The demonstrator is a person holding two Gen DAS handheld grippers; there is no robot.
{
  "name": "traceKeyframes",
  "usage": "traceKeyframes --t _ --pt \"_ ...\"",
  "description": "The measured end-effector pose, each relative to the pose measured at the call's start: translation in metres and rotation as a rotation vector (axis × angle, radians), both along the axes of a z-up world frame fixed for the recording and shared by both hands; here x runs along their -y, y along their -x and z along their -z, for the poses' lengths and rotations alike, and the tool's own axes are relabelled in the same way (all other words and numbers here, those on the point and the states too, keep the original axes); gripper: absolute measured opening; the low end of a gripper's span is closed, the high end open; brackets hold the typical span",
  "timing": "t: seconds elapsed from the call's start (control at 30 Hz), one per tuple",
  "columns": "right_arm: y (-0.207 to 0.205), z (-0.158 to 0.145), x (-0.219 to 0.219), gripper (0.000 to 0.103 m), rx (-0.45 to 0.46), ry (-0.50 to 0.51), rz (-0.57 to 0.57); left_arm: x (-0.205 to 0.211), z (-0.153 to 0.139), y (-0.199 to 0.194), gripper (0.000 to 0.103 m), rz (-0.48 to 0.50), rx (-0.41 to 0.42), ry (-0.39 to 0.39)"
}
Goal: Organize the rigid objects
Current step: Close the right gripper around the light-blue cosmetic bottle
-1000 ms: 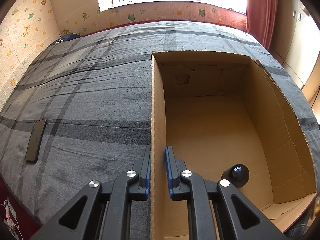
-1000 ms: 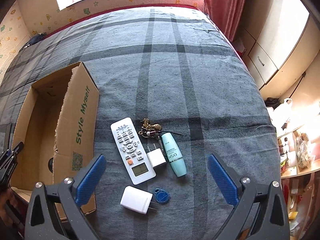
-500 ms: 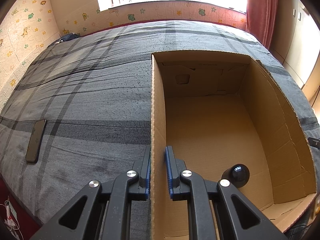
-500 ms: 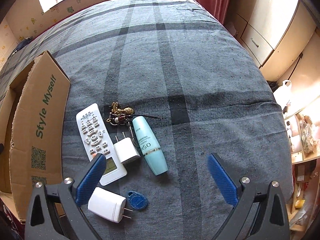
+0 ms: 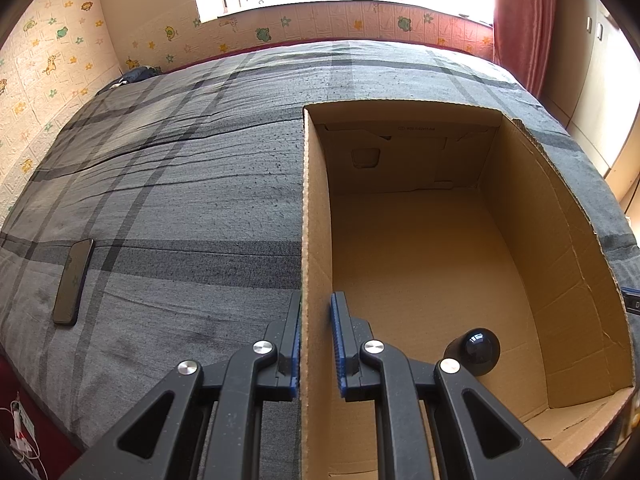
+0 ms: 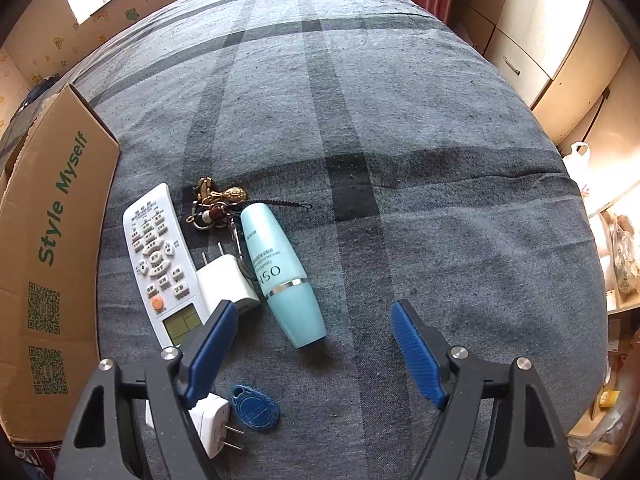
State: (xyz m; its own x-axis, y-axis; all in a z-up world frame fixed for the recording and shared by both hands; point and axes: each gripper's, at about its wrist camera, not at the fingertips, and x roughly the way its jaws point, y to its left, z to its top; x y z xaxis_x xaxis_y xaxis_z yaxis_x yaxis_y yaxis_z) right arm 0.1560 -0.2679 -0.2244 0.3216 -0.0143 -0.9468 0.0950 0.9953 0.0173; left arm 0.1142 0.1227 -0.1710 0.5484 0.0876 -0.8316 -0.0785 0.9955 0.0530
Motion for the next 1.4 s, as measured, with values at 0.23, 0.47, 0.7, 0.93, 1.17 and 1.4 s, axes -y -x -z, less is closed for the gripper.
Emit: traceKeyframes --t 0.23,0.47,0.7,0.93,1.17,1.4 --pt "-0.009 0.001 0.002 0.069 0.008 -0.022 -0.005 0.0 0.0 0.0 0.013 -0.001 -0.001 -0.002" --pt "-0.017 0.003 0.003 0.059 -0.002 -0.017 -0.011 0.0 0.0 0.0 0.014 -0.001 -0.002 -0.004" --pt "-0.025 0.012 0.001 0.055 -0.01 -0.019 -0.028 0.0 0.0 0.0 0.014 0.0 -0.003 -0.006" --pt "-0.035 0.018 -0.007 0.029 -0.01 -0.015 -0.054 0.0 0.002 0.0 0.014 -0.001 -0.004 -0.007" --pt "-0.029 0.01 -0.014 0.028 0.015 -0.002 -0.047 0.0 0.002 0.0 0.014 0.0 -0.004 -0.008" --pt "-0.015 -0.008 -0.021 0.027 0.036 0.001 -0.041 -0.002 0.001 0.0 0.014 0.0 -0.004 -0.005"
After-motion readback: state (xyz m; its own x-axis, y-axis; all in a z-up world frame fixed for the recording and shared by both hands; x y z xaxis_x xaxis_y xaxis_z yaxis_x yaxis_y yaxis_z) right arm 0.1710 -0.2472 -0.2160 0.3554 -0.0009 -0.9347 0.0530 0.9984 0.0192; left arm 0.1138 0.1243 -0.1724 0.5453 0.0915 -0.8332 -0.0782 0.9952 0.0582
